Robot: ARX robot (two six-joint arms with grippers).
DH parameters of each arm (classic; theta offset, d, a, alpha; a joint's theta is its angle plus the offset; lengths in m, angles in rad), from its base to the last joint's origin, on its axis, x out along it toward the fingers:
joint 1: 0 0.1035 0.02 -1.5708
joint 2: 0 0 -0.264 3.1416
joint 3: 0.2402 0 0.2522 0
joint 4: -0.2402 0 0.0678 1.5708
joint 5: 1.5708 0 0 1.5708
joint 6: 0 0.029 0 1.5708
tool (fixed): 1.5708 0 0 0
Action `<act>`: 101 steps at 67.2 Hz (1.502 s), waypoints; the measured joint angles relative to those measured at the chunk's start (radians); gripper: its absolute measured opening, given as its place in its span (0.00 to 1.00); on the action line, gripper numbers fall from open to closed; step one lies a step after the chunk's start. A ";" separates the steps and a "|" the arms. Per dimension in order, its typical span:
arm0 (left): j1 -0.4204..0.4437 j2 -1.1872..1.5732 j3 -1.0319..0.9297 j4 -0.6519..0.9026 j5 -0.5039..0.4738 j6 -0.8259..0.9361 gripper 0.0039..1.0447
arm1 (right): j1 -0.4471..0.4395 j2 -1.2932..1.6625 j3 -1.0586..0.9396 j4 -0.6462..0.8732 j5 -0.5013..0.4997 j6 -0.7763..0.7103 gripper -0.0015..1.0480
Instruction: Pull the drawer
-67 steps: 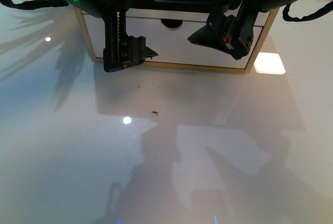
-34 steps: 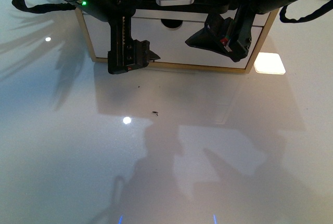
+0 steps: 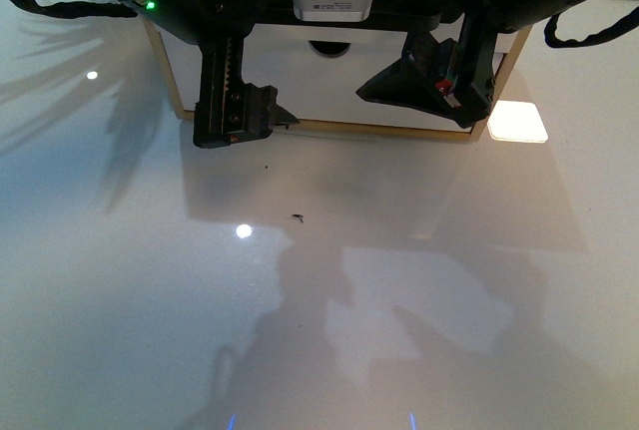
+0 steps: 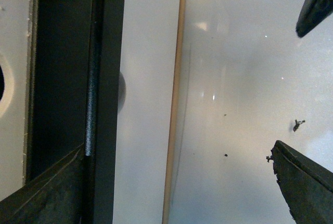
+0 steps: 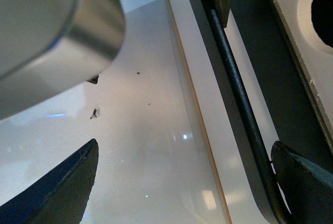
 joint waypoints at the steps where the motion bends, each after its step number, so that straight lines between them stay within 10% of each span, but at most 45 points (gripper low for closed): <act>1: 0.000 -0.002 0.000 -0.006 0.002 0.001 0.93 | 0.000 0.000 0.000 -0.003 -0.001 -0.001 0.91; 54: -0.008 -0.215 -0.241 -0.086 0.058 0.070 0.93 | 0.065 -0.178 -0.190 -0.108 -0.040 -0.039 0.91; 83: -0.013 -0.435 -0.432 0.291 0.125 -0.150 0.93 | 0.006 -0.387 -0.336 0.115 -0.126 0.139 0.91; 101: 0.039 -0.716 -0.625 0.566 -0.005 -0.383 0.93 | -0.103 -0.633 -0.543 0.482 -0.101 0.426 0.91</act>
